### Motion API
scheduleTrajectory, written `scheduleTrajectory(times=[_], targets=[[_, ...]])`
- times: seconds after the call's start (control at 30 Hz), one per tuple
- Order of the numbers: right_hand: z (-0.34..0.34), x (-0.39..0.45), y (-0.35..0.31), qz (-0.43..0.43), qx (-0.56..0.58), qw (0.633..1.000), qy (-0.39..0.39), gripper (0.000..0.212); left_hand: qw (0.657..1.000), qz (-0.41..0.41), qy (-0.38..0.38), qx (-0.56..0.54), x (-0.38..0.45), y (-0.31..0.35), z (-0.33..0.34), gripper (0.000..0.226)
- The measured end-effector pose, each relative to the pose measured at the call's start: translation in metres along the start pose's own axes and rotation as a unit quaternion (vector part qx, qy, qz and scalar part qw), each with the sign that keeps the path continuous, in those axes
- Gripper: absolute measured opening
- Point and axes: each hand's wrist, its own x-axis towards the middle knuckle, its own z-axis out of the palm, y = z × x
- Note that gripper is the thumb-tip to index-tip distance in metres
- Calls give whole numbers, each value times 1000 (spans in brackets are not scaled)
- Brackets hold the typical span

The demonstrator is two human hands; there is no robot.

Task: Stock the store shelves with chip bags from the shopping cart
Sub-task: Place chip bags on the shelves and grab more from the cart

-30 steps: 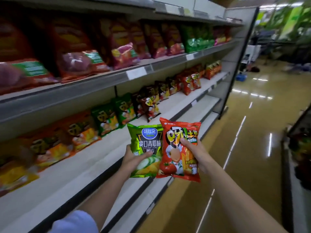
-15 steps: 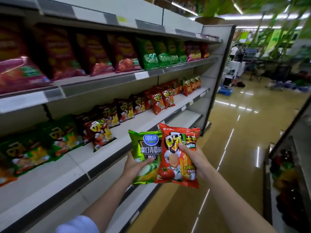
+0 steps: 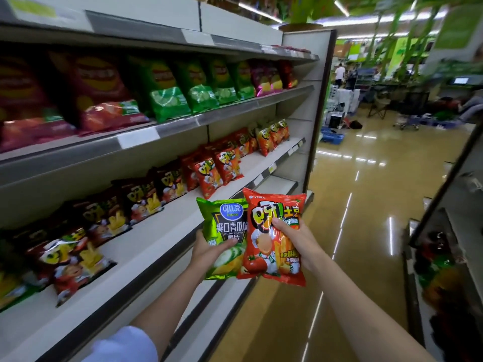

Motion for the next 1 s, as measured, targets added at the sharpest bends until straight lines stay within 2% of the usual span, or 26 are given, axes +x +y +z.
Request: scheduleTrajectory(times=[0.07, 0.17, 0.27, 0.43, 0.53, 0.6, 0.73, 0.87, 1.0], targets=[[-16, 35, -11, -7, -9, 1000, 9, 84, 1000, -1, -10, -1, 37, 8, 23, 103], [-42, 87, -29, -8, -15, 1000, 26, 88, 1000, 3, -18, -12, 96, 23, 60, 101], [-70, 136, -42, -10, -19, 999, 48, 83, 999, 7, -39, -15, 153, 38, 100, 110], [-115, 198, -44, 10, -6, 998, 64, 78, 997, -9, -68, -29, 218, 40, 159, 87], [-139, 235, -40, 22, -5, 997, 70, 73, 996, -30, -83, -34, 250, 32, 187, 100], [-154, 264, -37, 31, -7, 998, 62, 73, 995, -33, -87, -27, 275, 28, 202, 96], [-187, 340, -39, 33, -12, 998, 44, 78, 998, -29, -52, -11, 328, 36, 236, 80], [-213, 422, -54, 28, -10, 1000, -1, 93, 1000, -22, 5, -16, 385, 51, 260, 100], [-231, 509, -88, 21, -36, 996, -75, 89, 996, -7, 86, -28, 425, 72, 275, 128]])
